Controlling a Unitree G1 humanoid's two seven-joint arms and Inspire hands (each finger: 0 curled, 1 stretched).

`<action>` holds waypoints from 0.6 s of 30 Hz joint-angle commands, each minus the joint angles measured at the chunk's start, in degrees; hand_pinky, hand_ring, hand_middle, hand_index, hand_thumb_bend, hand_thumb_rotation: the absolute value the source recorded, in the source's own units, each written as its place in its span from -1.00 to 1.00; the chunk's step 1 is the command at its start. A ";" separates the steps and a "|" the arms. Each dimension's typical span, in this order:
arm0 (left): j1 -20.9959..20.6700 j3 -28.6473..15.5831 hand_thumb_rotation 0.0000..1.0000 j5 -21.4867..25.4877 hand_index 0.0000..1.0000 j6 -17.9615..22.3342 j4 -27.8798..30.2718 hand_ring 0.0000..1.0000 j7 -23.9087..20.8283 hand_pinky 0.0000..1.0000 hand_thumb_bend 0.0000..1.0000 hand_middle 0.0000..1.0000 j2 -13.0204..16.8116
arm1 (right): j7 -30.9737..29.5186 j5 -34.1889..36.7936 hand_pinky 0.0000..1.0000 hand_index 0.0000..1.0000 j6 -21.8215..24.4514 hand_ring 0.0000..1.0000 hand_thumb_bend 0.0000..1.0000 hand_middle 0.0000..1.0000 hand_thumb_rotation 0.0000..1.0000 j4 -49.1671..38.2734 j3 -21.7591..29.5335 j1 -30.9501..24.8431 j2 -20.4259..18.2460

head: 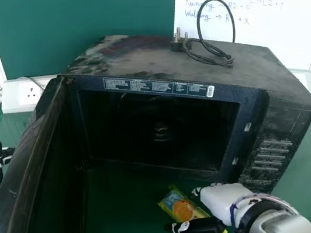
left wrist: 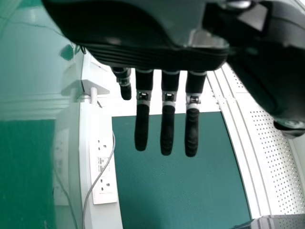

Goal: Put biscuit inside oven

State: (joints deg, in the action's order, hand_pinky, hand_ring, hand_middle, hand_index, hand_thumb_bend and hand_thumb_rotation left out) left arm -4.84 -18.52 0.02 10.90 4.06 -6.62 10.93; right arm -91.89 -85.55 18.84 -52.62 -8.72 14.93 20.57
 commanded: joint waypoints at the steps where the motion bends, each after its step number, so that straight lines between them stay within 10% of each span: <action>1: 1.02 0.28 -0.88 -0.60 -0.01 -0.18 0.61 0.06 -0.25 0.00 0.02 0.13 -0.11 | -0.55 0.11 0.72 0.87 -1.40 0.84 1.00 0.87 -0.12 0.64 1.45 -0.59 -1.22; 18: 1.15 0.07 -0.88 -0.77 -0.01 -0.15 0.81 0.08 -0.15 0.00 0.02 0.15 0.35 | -0.48 -2.02 0.51 0.66 -6.80 0.71 1.00 0.72 -0.17 1.38 8.36 -0.72 -4.45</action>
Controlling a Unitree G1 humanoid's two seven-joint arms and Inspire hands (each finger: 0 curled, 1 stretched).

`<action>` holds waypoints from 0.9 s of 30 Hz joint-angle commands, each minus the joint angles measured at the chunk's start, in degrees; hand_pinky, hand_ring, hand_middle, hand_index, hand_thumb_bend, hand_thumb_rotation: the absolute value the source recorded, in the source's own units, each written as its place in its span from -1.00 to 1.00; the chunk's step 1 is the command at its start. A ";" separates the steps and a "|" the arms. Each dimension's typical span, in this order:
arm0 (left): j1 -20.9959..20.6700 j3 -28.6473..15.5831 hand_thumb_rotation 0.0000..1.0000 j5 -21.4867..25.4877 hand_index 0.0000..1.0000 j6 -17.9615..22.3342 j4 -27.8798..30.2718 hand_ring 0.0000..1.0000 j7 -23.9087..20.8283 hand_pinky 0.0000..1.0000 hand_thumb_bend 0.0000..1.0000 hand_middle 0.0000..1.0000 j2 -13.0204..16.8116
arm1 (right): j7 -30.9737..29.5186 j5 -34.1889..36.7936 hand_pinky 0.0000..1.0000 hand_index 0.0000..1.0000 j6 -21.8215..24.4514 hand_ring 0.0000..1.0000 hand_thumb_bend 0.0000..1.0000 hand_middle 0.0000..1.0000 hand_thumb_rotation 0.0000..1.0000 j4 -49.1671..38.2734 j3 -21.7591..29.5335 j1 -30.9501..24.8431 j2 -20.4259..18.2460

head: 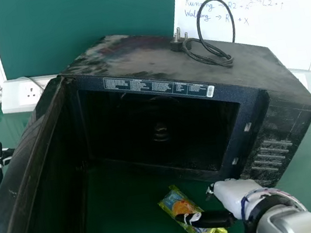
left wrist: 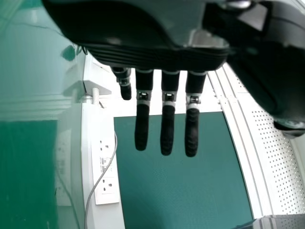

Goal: Put biscuit inside oven

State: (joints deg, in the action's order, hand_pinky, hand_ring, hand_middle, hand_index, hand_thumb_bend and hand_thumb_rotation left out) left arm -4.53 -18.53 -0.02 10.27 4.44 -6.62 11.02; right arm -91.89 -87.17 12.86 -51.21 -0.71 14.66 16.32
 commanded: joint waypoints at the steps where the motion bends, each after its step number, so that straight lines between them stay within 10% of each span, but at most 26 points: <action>1: 0.87 0.07 -0.88 -0.77 -0.01 0.49 0.44 0.08 -0.17 0.00 0.02 0.15 0.28 | -0.53 -0.68 0.48 0.61 -1.30 0.66 1.00 0.67 -0.15 0.28 0.36 -0.43 -0.23; 8: 1.15 0.01 -0.88 -0.40 -0.01 0.61 0.86 0.08 0.01 0.00 0.02 0.15 0.20 | 1.57 -1.32 0.25 0.60 -3.32 0.54 1.00 0.61 -0.17 1.46 0.52 -1.84 -1.23; 14: 1.27 -0.05 -0.88 -0.29 -0.01 0.78 0.96 0.07 0.01 0.00 0.02 0.14 0.26 | 6.88 -0.81 0.62 0.84 -4.96 0.80 0.98 0.86 -0.21 2.30 -0.79 -5.77 -2.78; 27: 1.50 0.12 -0.88 -1.07 -0.02 0.33 1.89 0.07 -0.28 -0.02 0.02 0.14 -0.01 | 14.13 -6.46 0.66 0.84 -6.69 0.84 1.00 0.87 -0.23 6.53 -5.65 -9.14 -7.69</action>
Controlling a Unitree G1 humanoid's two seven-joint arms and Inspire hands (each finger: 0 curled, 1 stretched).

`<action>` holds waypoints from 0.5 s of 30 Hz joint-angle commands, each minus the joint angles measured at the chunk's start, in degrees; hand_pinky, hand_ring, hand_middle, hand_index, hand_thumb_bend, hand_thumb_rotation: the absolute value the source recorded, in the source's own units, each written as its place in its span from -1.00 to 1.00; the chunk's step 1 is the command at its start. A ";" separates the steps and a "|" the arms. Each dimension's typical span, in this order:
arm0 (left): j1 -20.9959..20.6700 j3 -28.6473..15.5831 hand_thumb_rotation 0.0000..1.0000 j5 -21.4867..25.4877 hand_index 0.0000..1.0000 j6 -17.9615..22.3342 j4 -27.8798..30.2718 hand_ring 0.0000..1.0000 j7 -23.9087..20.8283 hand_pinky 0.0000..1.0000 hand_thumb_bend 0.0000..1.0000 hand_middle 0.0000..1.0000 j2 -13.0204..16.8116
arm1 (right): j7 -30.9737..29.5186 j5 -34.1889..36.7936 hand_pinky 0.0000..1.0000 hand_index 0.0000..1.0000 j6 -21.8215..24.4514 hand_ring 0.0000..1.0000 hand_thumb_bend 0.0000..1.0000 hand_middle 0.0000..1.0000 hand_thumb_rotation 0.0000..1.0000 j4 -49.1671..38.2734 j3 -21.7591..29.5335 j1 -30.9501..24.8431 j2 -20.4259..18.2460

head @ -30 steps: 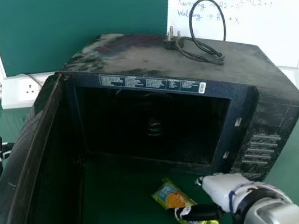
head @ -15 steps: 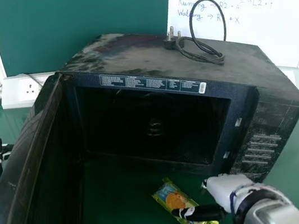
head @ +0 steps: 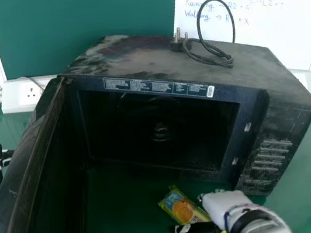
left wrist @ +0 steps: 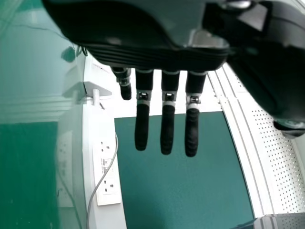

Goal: Put biscuit inside oven

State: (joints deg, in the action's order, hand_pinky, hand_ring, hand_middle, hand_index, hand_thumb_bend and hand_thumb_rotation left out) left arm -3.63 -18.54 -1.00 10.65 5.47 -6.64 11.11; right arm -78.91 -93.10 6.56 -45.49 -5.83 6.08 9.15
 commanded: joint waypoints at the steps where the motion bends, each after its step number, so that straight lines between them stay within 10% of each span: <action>1: 0.60 0.10 -0.88 0.02 -0.01 0.06 0.84 0.07 -0.15 -0.01 0.02 0.14 -0.12 | 1.61 -1.35 0.66 0.85 -0.64 0.84 1.00 0.88 -0.23 1.52 -1.13 -0.56 -0.68; 15: 0.92 0.17 -0.88 0.01 -0.02 -0.83 2.14 0.07 -0.19 -0.01 0.02 0.14 -0.41 | 4.92 -5.51 0.61 0.85 -0.58 0.80 1.00 0.87 -0.14 6.34 -2.83 0.09 -1.47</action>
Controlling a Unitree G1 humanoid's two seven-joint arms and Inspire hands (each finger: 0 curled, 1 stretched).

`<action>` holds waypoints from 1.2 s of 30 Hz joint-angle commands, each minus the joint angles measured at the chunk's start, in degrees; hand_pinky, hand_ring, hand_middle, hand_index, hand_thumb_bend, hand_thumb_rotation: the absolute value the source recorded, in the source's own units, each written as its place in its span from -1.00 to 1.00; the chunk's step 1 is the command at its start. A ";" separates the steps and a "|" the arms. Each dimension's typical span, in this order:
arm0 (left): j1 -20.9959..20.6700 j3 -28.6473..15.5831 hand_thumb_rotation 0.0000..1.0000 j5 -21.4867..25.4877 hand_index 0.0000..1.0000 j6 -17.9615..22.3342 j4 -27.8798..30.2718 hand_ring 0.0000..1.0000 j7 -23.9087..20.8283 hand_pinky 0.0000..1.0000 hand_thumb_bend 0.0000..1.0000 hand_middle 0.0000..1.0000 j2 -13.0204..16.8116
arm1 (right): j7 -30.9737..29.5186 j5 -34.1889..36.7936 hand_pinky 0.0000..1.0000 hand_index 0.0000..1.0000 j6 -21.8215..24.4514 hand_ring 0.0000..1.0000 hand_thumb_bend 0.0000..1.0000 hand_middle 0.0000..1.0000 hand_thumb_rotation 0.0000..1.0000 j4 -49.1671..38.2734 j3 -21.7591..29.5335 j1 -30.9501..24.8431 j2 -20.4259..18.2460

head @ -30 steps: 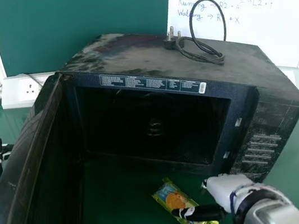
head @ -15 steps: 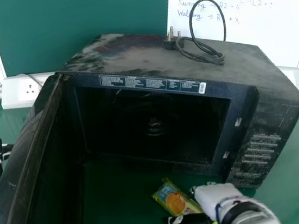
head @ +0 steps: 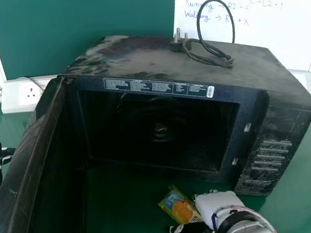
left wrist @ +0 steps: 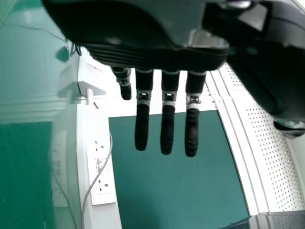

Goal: Put biscuit inside oven

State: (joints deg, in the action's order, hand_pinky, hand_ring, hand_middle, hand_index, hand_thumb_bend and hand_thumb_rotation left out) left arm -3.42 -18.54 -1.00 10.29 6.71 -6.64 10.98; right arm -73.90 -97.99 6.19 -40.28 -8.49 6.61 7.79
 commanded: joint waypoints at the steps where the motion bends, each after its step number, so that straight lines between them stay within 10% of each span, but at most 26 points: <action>1: 0.77 0.19 -0.88 -0.04 -0.02 -0.53 1.05 0.07 -0.19 -0.01 0.02 0.14 -0.30 | 0.15 -0.91 0.61 0.84 -0.08 0.81 1.00 0.87 -0.15 1.37 -0.16 -0.44 -0.20; 36: 0.63 0.36 -0.88 -0.01 -0.02 -1.25 1.86 0.07 0.04 -0.01 0.02 0.13 -0.21 | 8.41 -5.92 0.63 0.90 3.81 0.83 1.00 0.94 -0.27 8.75 -3.38 -4.42 -1.83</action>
State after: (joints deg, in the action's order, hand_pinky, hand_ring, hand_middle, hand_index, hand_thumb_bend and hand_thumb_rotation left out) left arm -3.11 -18.53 -0.99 9.23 8.26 -6.63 10.97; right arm -63.96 -104.41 10.15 -33.19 -11.57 5.06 5.99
